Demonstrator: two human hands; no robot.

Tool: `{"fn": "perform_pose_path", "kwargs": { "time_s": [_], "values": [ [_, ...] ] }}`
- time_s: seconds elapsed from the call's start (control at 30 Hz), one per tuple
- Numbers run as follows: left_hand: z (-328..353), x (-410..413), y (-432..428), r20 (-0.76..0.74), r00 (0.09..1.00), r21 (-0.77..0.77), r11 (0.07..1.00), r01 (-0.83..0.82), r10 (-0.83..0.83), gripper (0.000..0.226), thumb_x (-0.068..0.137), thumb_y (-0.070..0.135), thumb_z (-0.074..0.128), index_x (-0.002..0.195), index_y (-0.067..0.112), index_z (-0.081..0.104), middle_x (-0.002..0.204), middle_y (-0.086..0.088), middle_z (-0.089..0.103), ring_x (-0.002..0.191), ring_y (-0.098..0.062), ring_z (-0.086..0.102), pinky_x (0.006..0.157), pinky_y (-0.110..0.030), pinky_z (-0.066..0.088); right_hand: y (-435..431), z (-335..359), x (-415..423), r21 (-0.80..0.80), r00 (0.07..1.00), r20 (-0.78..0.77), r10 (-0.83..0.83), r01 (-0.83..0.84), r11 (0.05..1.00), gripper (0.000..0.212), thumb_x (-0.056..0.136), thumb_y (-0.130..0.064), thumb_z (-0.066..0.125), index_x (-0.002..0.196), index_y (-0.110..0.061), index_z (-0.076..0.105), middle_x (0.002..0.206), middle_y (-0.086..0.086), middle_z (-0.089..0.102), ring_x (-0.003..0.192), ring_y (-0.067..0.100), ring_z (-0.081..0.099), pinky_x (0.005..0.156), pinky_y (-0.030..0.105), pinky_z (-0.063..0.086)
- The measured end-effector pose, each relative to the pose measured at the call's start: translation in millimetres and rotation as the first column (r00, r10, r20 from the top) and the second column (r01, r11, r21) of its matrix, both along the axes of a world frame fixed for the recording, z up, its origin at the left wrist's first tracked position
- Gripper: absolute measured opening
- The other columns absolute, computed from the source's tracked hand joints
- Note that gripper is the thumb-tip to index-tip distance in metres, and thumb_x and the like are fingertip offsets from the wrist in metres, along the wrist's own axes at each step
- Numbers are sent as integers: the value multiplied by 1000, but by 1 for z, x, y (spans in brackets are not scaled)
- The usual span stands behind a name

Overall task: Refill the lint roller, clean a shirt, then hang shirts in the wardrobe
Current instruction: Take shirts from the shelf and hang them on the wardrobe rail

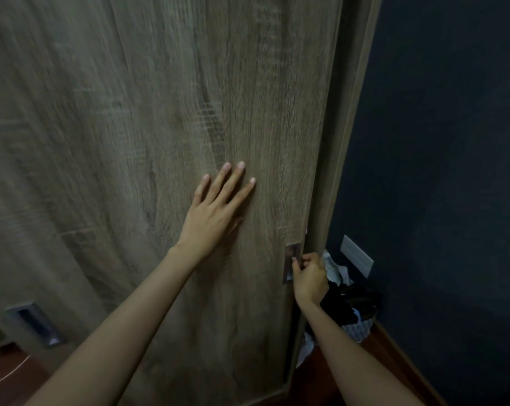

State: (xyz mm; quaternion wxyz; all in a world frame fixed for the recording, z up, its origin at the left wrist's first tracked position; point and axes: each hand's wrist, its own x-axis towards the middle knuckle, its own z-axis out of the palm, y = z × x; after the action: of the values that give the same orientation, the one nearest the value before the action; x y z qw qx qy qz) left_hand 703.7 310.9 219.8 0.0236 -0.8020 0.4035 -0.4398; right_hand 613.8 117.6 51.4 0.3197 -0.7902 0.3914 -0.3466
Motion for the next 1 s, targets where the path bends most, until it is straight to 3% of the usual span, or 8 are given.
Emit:
{"fn": "perform_pose_path", "kwargs": {
  "time_s": [0.1, 0.17, 0.23, 0.3, 0.67, 1.0],
  "values": [
    [-2, -1, -5, 3, 1000, 4, 1000, -5, 5, 81, 85, 34, 64, 152, 23, 21, 161, -7, 11, 149, -25, 5, 118, -46, 11, -7, -1, -3, -50, 995, 37, -94, 96, 994, 44, 73, -30, 78, 103, -12, 52, 108, 13, 54, 100, 30, 54, 76, 43, 50],
    [-2, -2, -9, 4, 1000, 10, 1000, -12, 12, 82, 84, 35, 65, 153, 24, 20, 161, -7, 10, 149, -24, 5, 118, -46, 10, -9, -1, -2, 19, 987, 69, -145, 144, 989, 60, 68, -31, 82, 113, -9, 49, 117, 18, 50, 107, 35, 51, 85, 46, 47],
    [-2, -1, -12, 10, 1000, 15, 1000, -19, 19, 83, 84, 35, 65, 153, 24, 19, 161, -7, 10, 149, -25, 5, 118, -46, 10, -13, -2, 0, 113, 986, 95, -135, 125, 986, 75, 70, -31, 81, 129, -8, 43, 129, 20, 46, 115, 36, 49, 93, 49, 45],
    [-2, -2, -15, 7, 1000, 16, 1000, -21, 21, 83, 84, 36, 65, 153, 24, 19, 161, -7, 9, 149, -25, 4, 118, -46, 9, -18, -4, 0, 150, 994, 88, -65, 51, 987, 76, 76, -33, 77, 136, -7, 39, 136, 20, 46, 121, 35, 48, 96, 51, 45],
    [-6, -5, -31, -15, 999, -1, 999, -32, 32, 83, 85, 36, 65, 153, 25, 18, 161, -8, 7, 149, -25, 0, 118, -47, 5, -43, 3, -10, 114, 997, -17, 78, -75, 991, 47, 83, -36, 69, 112, -3, 53, 112, 16, 61, 97, 33, 61, 71, 38, 52],
    [-10, -9, -38, -37, 997, -15, 998, -67, 67, 83, 86, 42, 63, 153, 26, 17, 161, -9, 7, 149, -29, 3, 117, -51, 8, -53, -5, -11, 90, 988, -61, 141, -135, 987, 48, 83, -47, 64, 110, -10, 49, 102, 13, 66, 86, 29, 64, 65, 40, 56]
  ]
}}
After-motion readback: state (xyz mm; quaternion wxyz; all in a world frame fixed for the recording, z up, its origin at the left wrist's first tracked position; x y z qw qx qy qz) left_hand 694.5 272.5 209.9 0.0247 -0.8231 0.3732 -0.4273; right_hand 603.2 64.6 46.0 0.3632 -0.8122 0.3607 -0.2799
